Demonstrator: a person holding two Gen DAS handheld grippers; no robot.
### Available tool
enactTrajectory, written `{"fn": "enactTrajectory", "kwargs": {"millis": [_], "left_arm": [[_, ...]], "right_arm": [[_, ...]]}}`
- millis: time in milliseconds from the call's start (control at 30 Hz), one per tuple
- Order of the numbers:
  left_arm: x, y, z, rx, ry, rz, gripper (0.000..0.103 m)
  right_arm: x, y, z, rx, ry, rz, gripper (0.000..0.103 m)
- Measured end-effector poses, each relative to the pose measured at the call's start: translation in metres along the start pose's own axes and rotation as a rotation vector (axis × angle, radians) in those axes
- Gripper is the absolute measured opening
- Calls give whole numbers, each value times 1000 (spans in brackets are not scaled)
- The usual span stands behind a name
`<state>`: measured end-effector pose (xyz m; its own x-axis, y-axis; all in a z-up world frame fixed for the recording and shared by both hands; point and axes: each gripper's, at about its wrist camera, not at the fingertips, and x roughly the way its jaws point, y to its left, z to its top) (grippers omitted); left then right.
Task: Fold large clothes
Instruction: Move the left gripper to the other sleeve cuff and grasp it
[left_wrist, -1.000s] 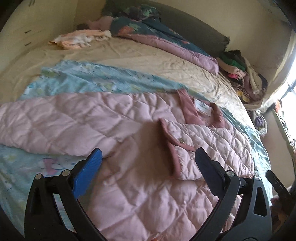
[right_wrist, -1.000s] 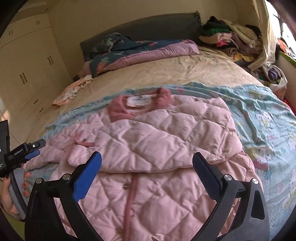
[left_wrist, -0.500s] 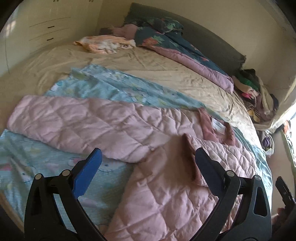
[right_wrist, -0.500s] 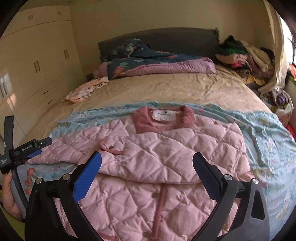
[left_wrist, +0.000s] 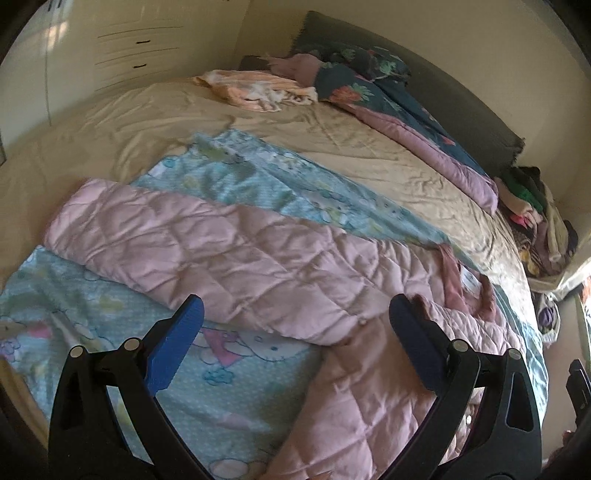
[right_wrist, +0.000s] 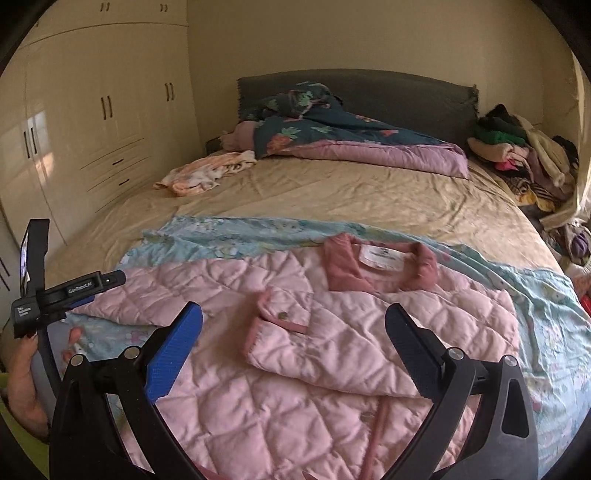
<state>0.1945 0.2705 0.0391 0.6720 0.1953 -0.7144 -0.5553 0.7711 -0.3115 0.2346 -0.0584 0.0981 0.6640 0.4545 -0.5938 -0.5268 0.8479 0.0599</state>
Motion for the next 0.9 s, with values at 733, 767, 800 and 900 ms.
{"fn": "enactTrajectory", "kwargs": {"millis": [733,767,800,900], "left_arm": [[18,101,24,-242,27,121,94],[20,106,24,-255,31,126,94],[21,110,24,-265,33,131,94],[28,124,24,-312,47,147,94]], "right_arm": [[75,120,32,-187,77,140,99],[80,126,32,-196,84,151,99],[85,131,31,-203,89,155,99],[97,143,29,-219,109,167,99]]}}
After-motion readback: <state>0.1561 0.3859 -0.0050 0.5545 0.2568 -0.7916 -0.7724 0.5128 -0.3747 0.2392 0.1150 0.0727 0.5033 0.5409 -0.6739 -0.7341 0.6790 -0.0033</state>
